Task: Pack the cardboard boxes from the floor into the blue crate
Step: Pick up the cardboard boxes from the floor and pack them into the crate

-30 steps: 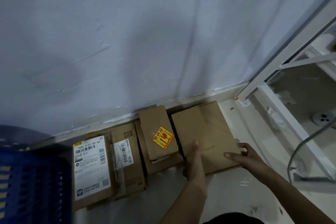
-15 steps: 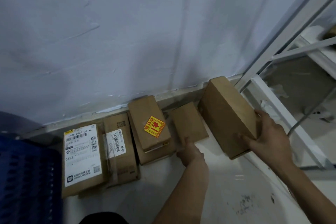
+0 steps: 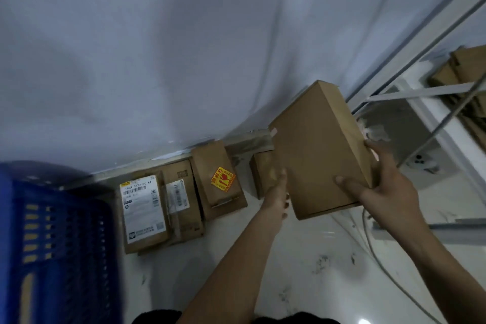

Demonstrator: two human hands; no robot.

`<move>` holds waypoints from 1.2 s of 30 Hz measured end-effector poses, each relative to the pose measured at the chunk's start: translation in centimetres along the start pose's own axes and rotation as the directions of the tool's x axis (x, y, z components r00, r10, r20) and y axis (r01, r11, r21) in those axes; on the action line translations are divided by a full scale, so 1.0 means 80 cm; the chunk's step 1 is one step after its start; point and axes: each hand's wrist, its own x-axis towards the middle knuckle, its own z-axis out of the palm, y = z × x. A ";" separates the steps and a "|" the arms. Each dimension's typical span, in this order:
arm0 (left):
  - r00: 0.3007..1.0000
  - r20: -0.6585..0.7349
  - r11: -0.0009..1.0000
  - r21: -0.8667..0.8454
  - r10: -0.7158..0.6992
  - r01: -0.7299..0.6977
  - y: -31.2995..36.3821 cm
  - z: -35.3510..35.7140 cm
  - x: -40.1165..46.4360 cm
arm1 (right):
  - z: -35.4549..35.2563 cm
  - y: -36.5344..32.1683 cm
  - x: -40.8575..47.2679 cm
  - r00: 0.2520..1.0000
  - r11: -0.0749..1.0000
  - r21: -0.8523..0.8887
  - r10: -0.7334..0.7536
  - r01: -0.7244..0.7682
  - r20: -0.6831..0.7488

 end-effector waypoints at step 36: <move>0.875 -0.471 0.929 -0.262 0.114 -0.262 -0.039 -0.478 -0.816 | -0.023 -0.494 -0.508 0.572 0.955 0.240 -0.101 -0.173 0.814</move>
